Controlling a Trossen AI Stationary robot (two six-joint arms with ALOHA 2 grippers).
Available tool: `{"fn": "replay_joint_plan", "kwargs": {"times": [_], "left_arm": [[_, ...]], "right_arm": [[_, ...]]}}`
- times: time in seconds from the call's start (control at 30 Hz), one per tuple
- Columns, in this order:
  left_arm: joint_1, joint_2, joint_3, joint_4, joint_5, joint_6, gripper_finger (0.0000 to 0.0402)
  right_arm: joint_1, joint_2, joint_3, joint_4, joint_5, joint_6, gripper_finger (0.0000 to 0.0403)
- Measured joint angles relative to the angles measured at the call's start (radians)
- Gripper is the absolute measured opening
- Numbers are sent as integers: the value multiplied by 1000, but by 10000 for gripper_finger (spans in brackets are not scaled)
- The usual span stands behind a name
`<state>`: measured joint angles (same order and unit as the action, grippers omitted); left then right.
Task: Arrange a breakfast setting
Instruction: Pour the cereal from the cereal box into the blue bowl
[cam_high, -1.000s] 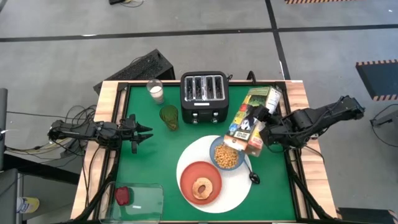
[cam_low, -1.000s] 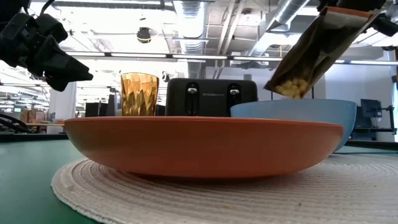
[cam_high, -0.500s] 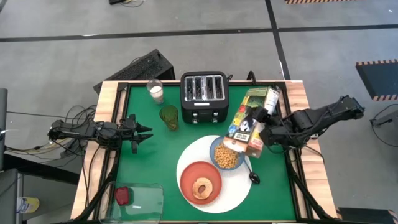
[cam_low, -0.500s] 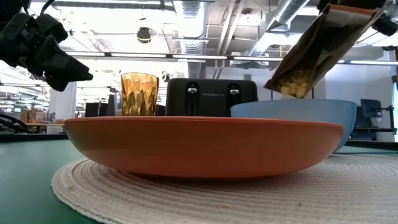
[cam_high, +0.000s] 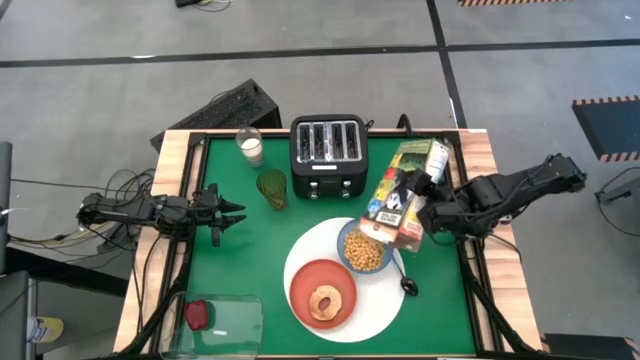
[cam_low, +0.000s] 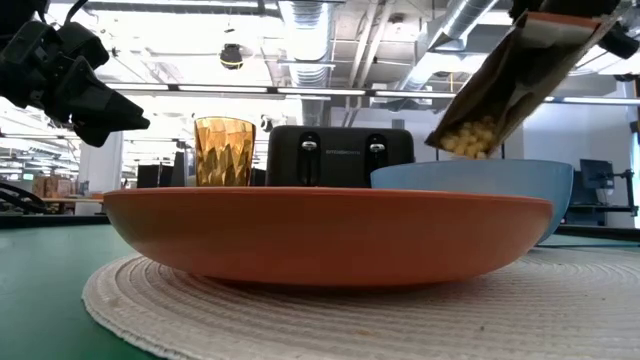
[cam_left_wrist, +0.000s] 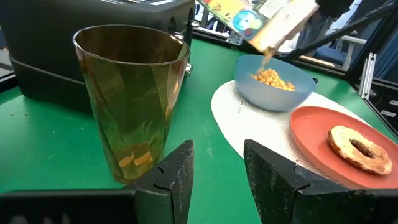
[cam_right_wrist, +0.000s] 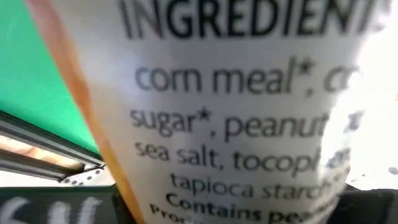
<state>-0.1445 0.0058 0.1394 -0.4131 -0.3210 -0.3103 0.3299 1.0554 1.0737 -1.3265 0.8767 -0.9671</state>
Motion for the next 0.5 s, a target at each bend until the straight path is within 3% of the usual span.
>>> {"fn": "replay_joint_plan", "kwargs": {"times": [0.5], "left_arm": [[0, 0, 0, 0, 0, 0, 128]], "right_arm": [[-10, -1, 0, 7, -12, 38, 198]]}}
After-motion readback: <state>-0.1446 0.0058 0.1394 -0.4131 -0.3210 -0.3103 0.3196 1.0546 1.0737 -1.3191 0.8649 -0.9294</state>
